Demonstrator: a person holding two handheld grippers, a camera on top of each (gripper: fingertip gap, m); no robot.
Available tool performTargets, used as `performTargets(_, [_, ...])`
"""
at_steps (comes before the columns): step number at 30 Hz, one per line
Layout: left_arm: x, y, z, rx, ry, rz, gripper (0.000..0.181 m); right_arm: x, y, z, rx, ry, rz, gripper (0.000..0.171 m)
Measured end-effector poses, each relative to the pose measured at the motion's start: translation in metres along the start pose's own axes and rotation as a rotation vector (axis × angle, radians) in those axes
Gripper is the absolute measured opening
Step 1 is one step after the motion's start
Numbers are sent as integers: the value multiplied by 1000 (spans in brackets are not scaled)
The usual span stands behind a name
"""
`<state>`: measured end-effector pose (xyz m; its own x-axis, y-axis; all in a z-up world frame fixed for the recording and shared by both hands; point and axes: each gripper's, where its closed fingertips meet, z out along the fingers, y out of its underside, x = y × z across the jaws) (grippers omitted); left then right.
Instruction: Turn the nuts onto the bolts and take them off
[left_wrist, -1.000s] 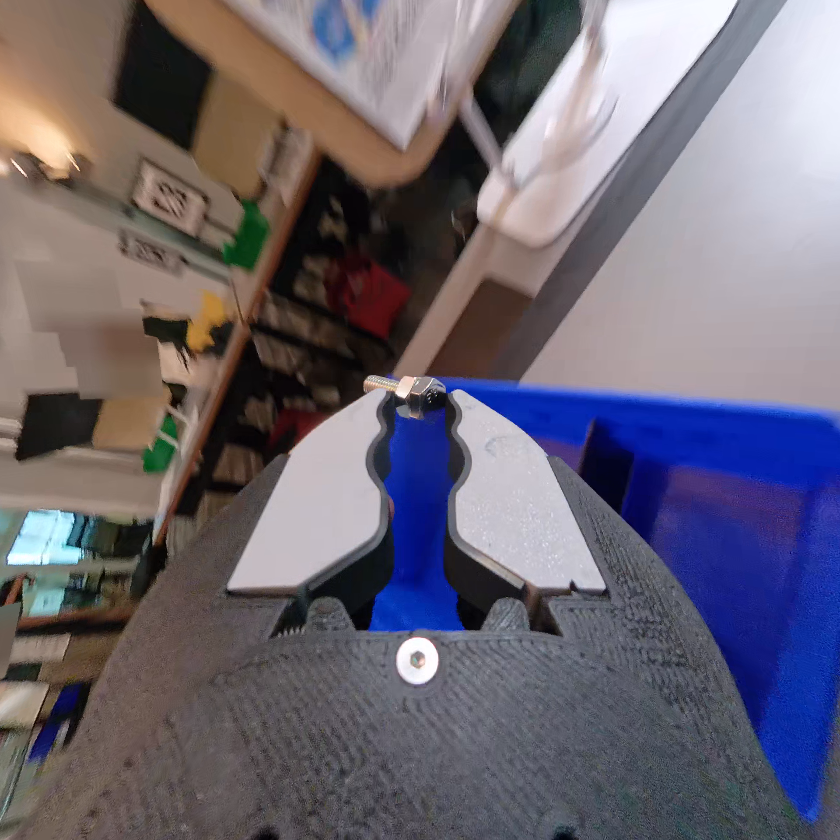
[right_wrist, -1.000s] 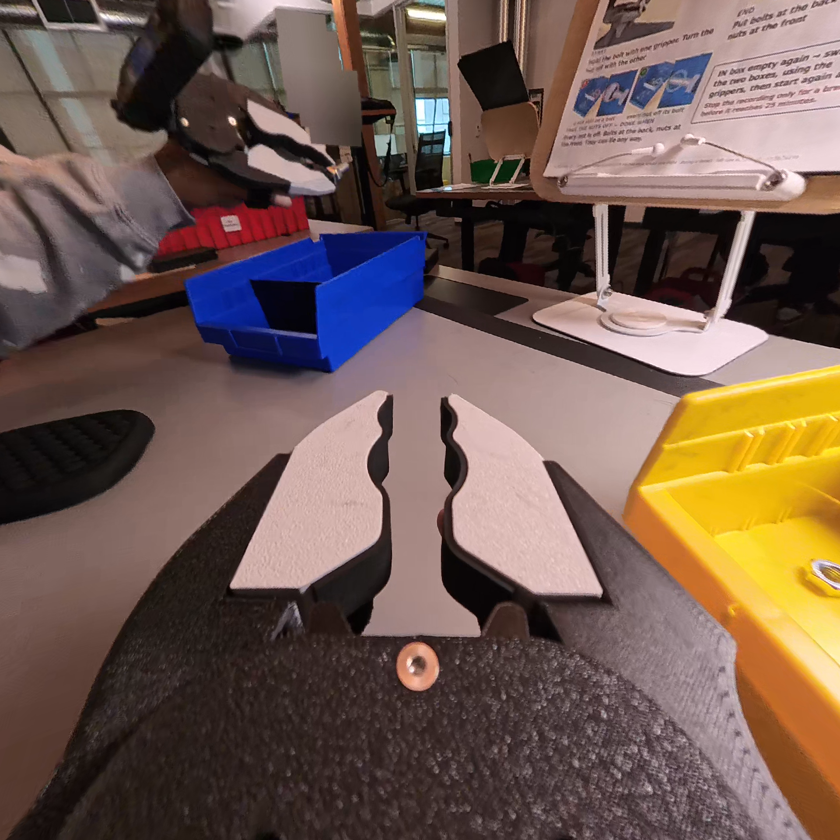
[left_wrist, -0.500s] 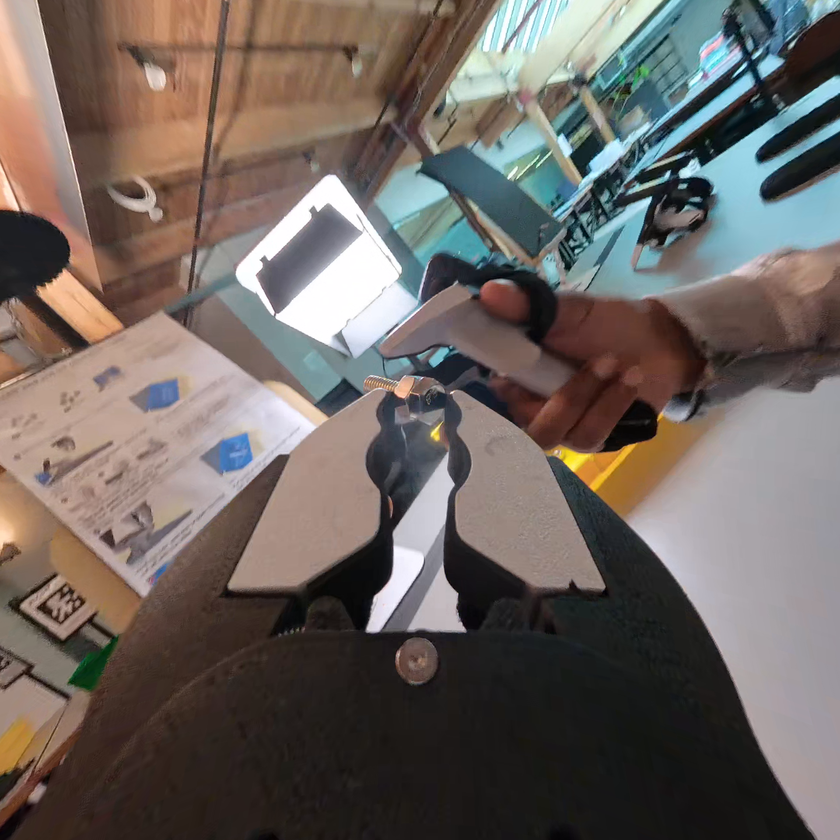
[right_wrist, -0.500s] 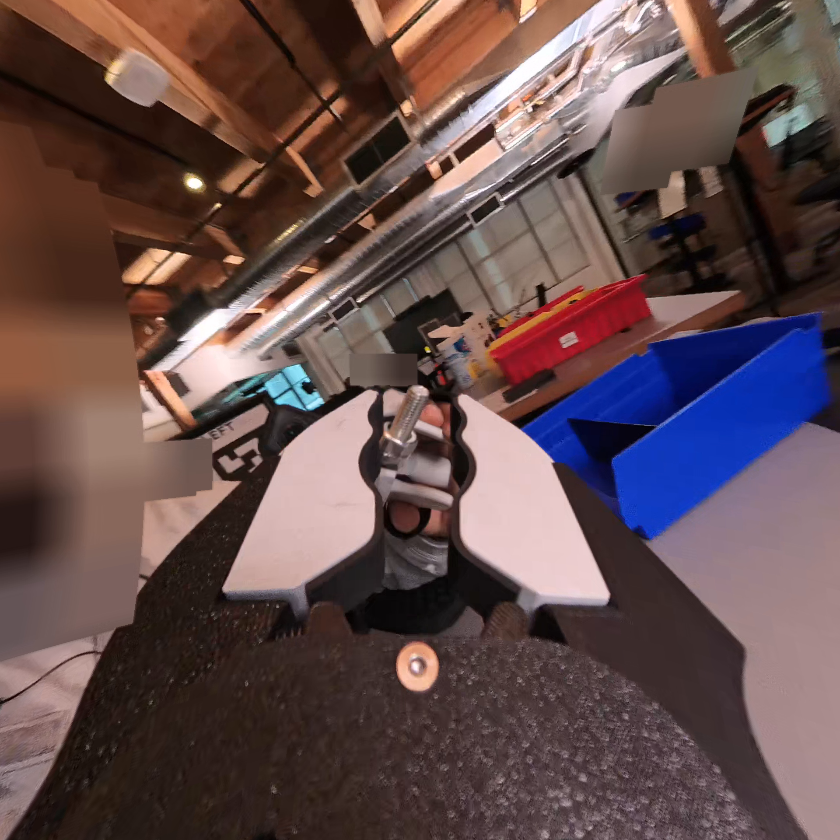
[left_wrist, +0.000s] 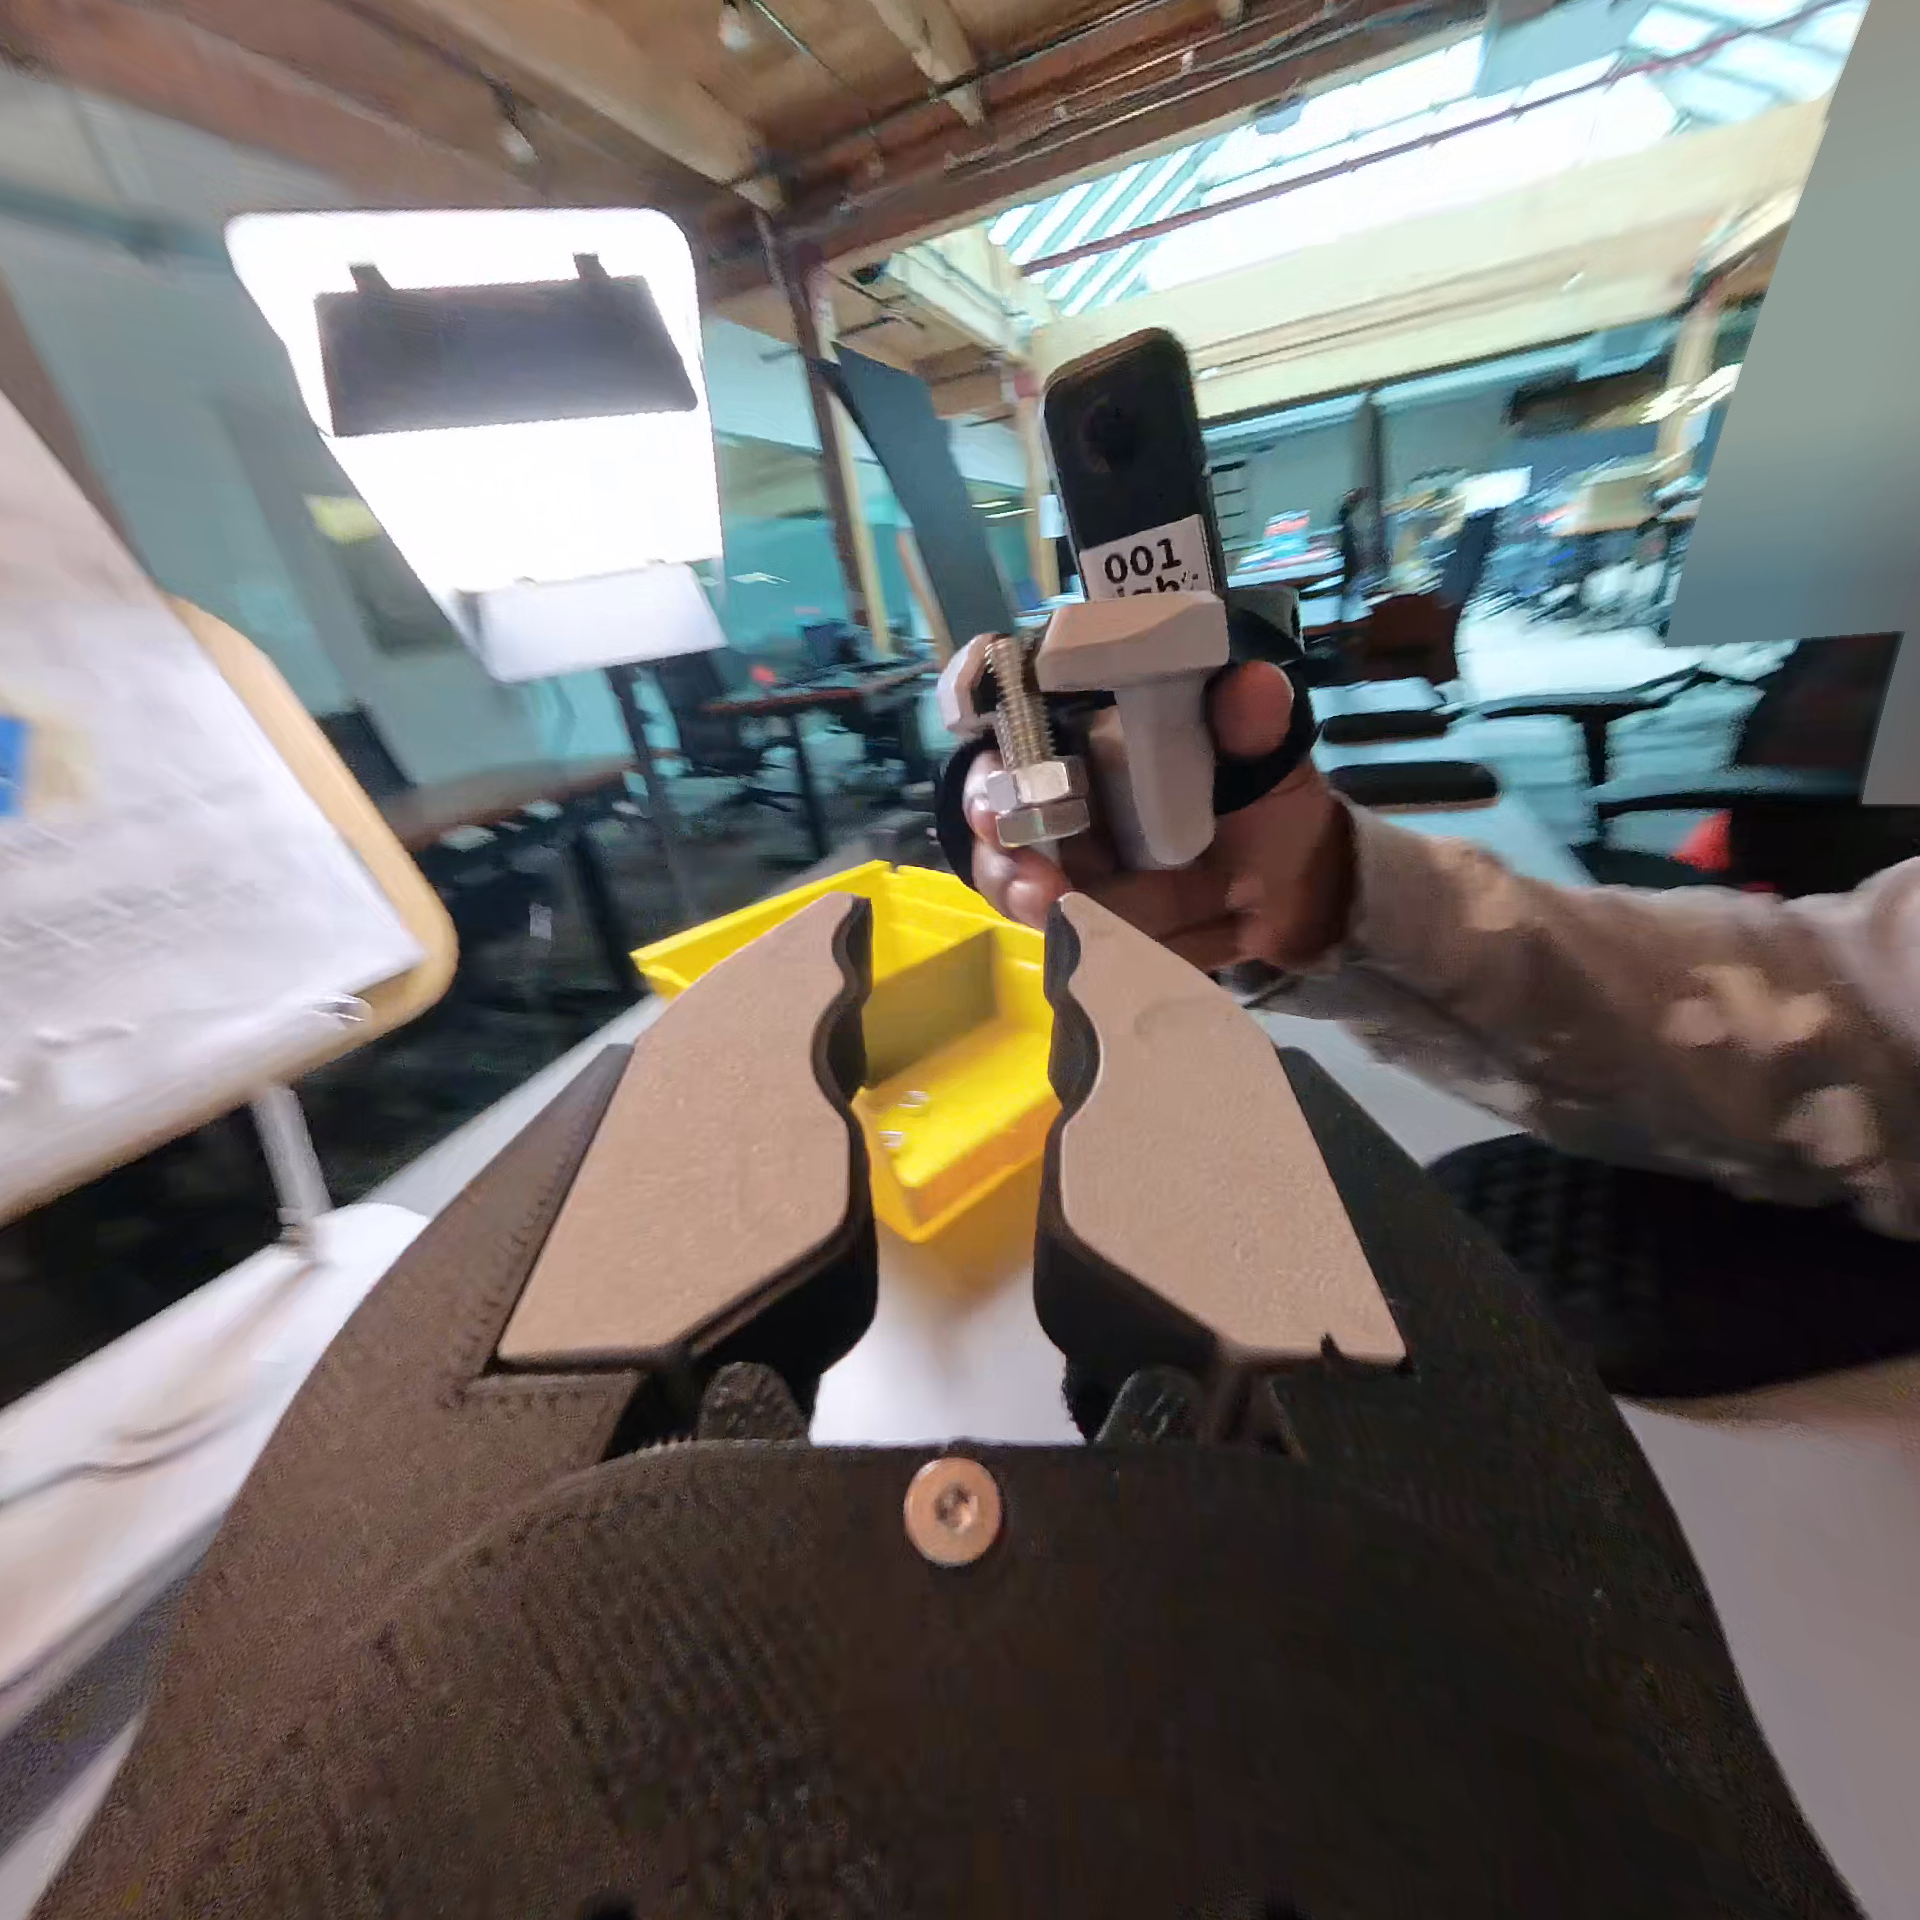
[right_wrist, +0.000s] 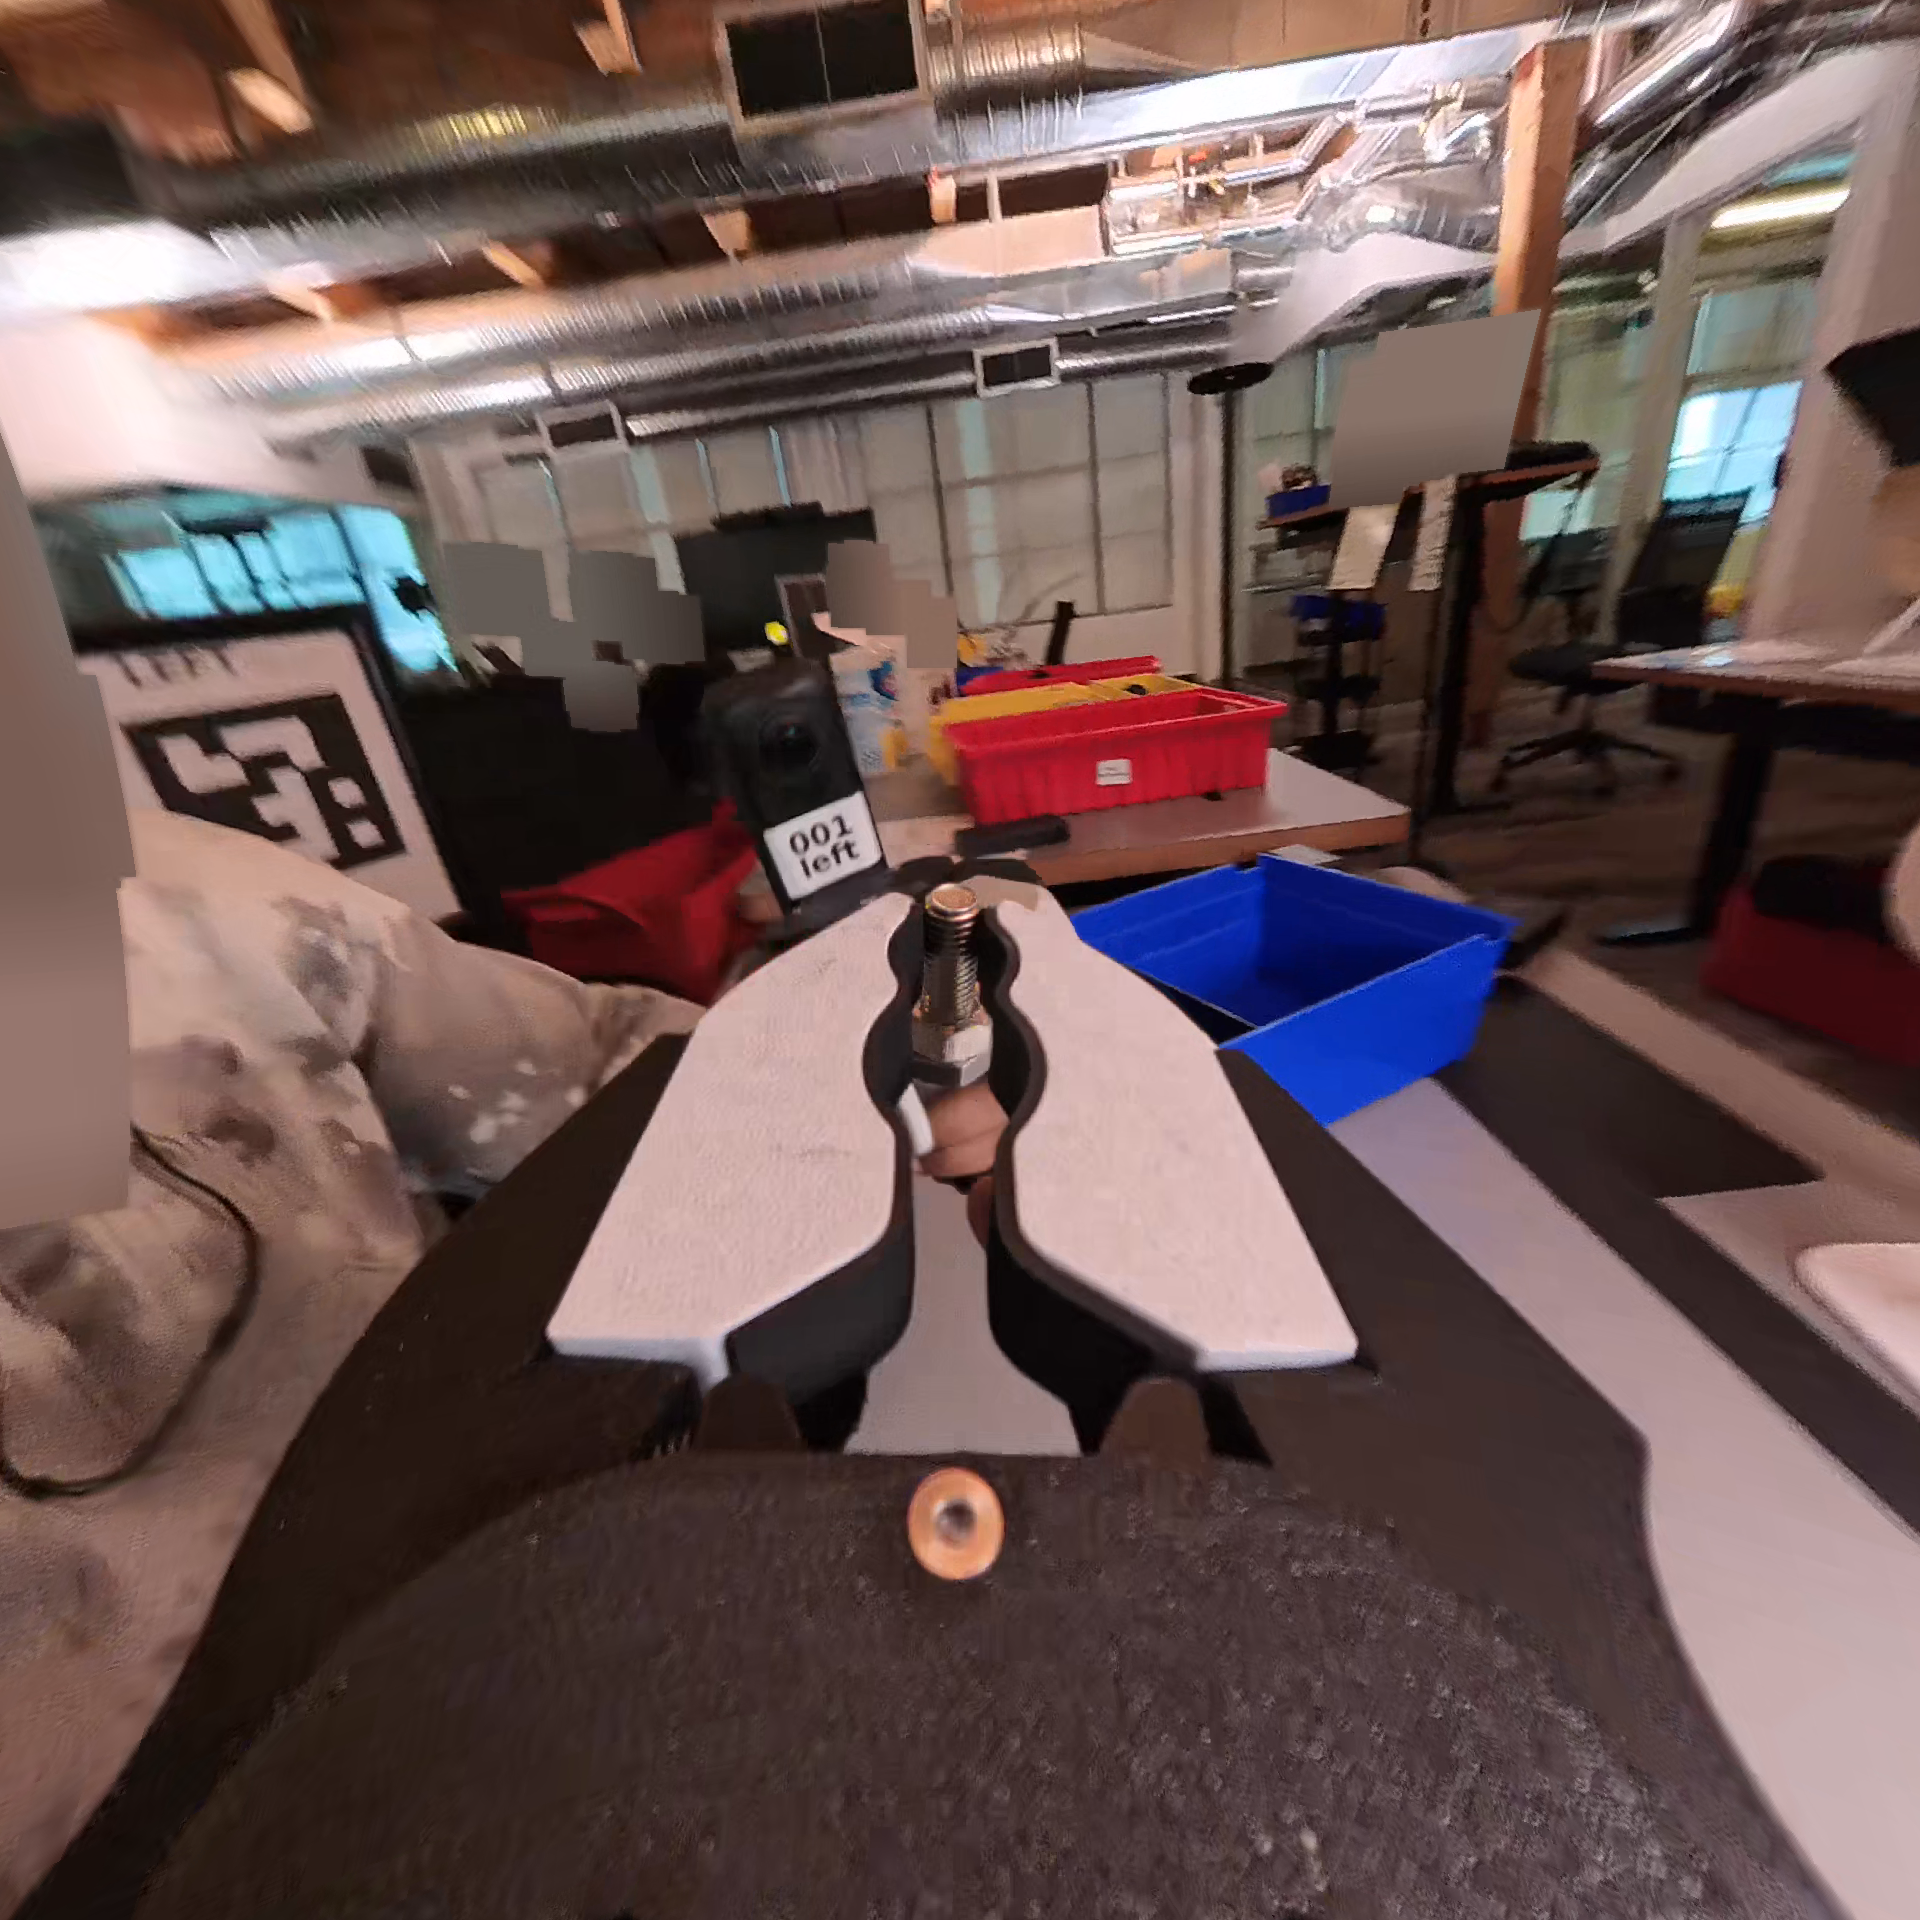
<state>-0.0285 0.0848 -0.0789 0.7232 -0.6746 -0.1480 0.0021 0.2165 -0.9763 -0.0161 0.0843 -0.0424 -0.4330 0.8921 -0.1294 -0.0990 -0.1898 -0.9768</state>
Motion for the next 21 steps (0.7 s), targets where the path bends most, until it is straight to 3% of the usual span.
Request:
performTargets(3, [12, 6, 3, -29, 141, -182, 35, -4, 0, -1, -30, 64, -170, 9])
performTargets(6, [21, 7, 6, -24, 193, -259, 36, -6, 7, 4, -45, 65, -207, 9])
performTargets(13, [19, 13, 5, -49, 154, -215, 18, -5, 21, 15, -68, 52, -195, 9])
performTargets(21, [15, 17, 6, -36, 133, -232, 18, 0, 25, 15, -85, 75, -189, 9])
